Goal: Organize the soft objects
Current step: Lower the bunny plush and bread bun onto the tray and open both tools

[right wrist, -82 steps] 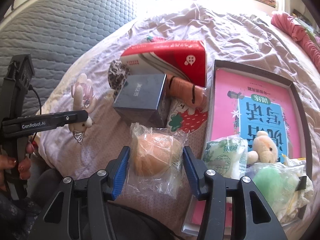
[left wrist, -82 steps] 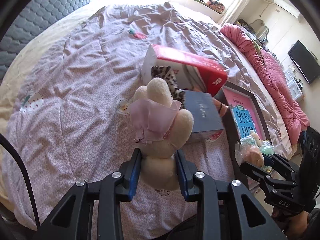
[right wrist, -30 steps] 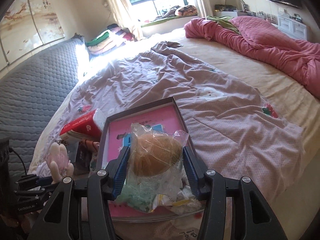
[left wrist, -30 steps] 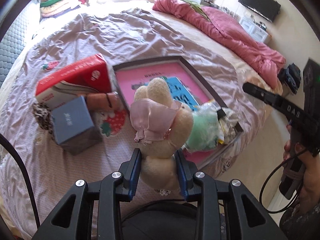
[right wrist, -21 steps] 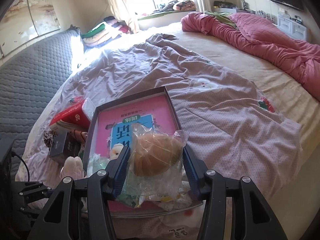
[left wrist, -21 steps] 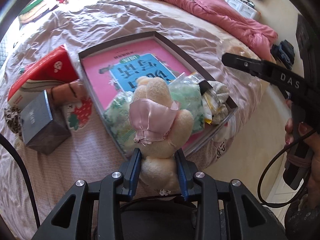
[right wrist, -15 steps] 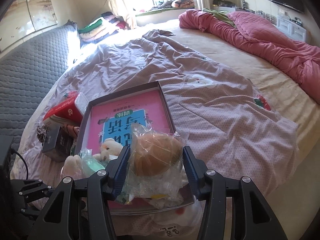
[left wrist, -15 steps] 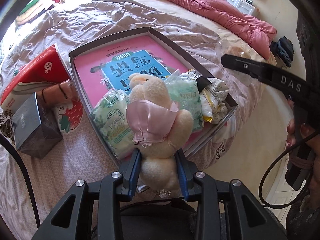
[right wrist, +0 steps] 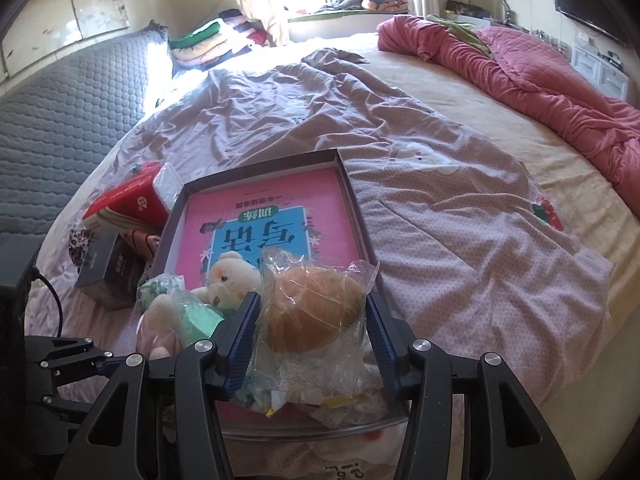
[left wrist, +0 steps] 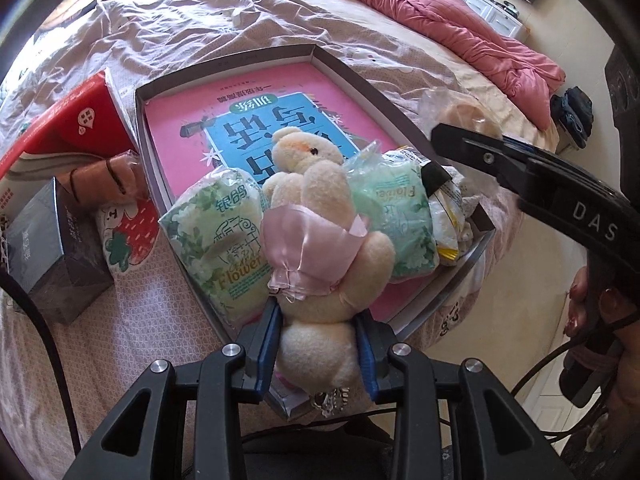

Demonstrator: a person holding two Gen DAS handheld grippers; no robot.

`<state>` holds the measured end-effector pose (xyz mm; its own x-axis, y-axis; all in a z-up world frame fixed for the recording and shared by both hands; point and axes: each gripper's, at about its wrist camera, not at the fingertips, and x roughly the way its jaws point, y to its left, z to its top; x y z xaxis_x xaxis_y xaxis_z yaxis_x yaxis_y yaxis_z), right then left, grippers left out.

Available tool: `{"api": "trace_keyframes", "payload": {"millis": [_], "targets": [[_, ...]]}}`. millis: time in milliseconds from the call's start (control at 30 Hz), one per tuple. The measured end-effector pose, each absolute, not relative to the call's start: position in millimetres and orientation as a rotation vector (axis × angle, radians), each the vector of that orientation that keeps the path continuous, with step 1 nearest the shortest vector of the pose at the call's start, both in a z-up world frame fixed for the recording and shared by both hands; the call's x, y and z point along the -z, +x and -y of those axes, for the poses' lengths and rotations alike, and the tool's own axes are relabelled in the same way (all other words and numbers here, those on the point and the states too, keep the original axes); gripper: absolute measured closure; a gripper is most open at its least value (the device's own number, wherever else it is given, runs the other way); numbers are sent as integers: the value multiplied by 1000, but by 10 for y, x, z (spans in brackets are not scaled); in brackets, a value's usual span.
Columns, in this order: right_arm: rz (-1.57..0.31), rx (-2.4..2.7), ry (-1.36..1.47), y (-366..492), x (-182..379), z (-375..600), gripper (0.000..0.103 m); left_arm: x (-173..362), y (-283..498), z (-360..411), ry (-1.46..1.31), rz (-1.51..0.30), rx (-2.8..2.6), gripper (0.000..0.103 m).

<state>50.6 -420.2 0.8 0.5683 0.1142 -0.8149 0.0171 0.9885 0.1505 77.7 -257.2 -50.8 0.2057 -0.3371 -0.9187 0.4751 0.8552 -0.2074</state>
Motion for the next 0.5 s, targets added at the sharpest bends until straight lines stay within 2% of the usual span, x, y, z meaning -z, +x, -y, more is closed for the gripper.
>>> {"api": "trace_keyframes", "payload": {"millis": [500], "targets": [[-987, -50, 86, 1025, 275, 3951, 48, 562, 851, 2531, 80, -1260, 587, 67]]}}
